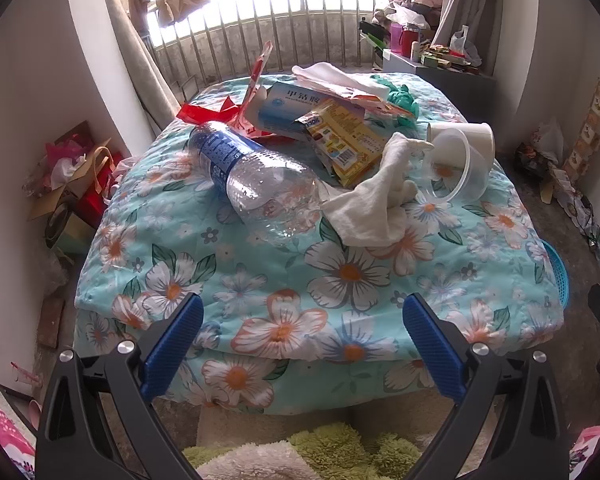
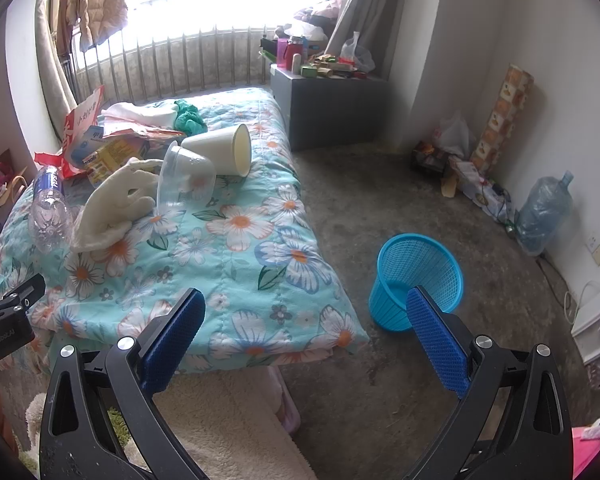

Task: Collect trash

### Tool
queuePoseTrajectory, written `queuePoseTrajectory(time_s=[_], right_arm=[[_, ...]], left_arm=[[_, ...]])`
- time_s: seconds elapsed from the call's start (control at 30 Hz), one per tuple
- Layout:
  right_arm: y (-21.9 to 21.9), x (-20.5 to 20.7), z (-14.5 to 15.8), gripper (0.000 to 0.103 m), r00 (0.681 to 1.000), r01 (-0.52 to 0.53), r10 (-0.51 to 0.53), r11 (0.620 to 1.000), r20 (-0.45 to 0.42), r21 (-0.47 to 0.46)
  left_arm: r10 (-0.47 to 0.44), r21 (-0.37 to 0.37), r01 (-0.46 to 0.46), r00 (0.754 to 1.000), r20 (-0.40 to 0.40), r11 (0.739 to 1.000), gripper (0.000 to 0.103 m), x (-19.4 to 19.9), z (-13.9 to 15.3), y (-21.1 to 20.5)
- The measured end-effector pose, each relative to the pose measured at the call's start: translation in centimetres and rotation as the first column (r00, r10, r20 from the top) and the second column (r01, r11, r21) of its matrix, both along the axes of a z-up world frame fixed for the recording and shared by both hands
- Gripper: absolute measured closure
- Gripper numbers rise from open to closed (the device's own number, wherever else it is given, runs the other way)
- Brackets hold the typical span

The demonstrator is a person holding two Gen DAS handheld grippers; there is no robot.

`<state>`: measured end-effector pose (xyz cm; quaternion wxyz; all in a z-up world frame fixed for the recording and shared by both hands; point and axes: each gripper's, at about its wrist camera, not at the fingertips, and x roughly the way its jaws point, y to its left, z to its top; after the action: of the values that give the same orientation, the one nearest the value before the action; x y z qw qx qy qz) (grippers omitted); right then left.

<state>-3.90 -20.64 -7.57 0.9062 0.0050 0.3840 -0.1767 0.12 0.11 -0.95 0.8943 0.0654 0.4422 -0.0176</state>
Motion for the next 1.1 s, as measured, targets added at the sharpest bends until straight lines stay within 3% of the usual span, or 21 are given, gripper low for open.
queuePoseTrajectory(time_s=[0.8, 1.1], right_arm=[[-0.1, 0.1, -0.6, 0.007, 1.000, 0.001, -0.001, 1.000, 0.004, 0.014], [0.9, 2.5, -1.4, 0.006, 0.999, -0.038, 0.037, 0.998, 0.020, 0.047]], left_arm=[[0.005, 0.017, -0.005, 1.000, -0.017, 1.000, 0.005, 0.3, -0.7, 0.7], [0.036, 0.010, -0.036, 0.999, 0.004, 0.999, 0.005, 2.1, -1.2, 2.9]])
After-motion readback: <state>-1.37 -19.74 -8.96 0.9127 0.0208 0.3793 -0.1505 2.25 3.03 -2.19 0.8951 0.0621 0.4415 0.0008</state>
